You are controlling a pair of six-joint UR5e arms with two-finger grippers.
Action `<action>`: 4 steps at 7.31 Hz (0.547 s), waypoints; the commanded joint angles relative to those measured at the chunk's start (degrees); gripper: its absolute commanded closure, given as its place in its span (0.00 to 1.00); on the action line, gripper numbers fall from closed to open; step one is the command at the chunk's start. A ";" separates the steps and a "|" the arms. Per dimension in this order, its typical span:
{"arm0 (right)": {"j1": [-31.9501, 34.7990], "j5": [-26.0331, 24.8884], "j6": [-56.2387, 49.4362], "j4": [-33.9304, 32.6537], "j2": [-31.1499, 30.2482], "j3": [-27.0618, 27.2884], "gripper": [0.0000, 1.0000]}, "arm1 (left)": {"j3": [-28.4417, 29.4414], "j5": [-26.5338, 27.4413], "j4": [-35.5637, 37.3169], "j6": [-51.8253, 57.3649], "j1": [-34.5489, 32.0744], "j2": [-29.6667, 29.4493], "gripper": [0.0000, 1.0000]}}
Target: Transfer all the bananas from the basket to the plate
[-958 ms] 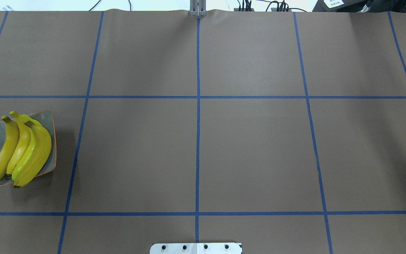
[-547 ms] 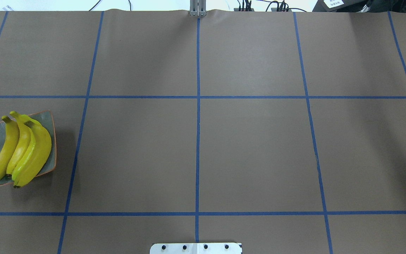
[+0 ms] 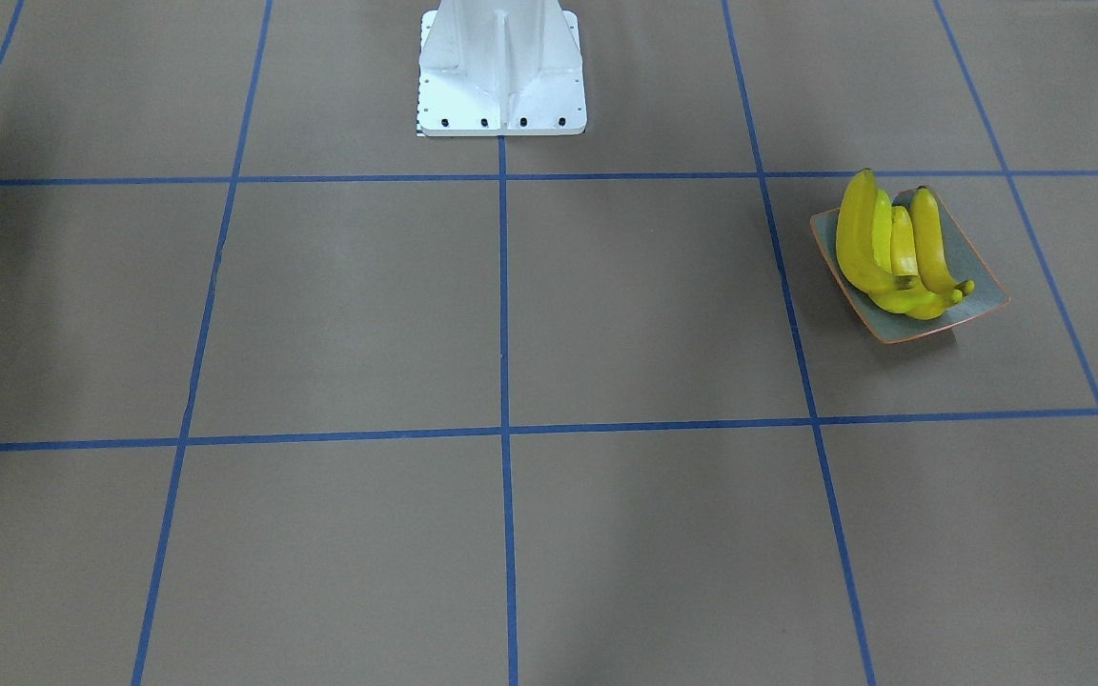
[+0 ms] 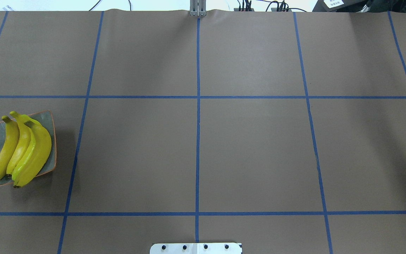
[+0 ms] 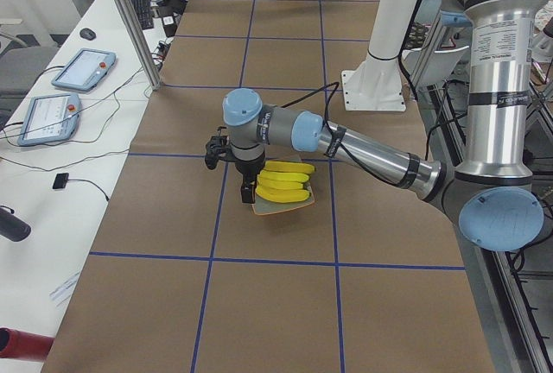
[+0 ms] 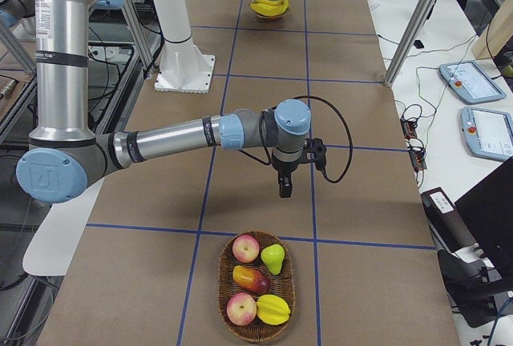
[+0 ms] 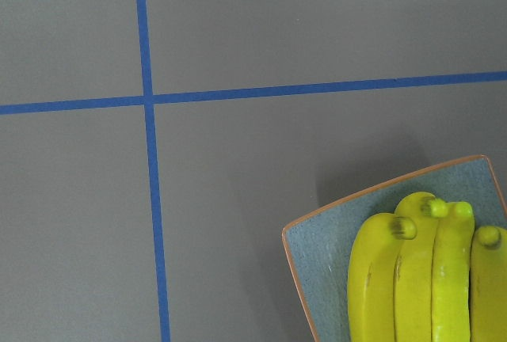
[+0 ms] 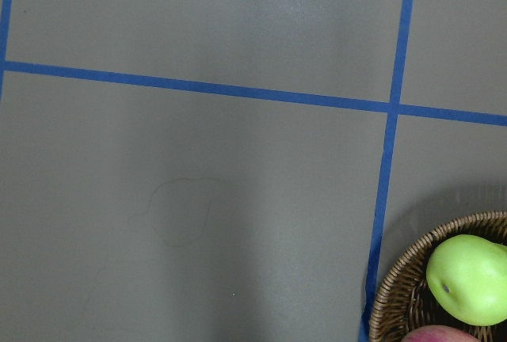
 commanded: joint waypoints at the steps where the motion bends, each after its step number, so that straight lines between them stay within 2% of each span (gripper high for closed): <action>1: 0.00 -0.03 -0.01 0.00 -0.01 -0.33 0.00 | 0.08 -0.23 0.00 0.00 0.05 -0.03 0.00; 4: 0.08 0.05 -0.01 0.00 -0.18 -0.16 0.00 | -0.01 -0.41 0.09 0.00 -0.04 0.06 0.00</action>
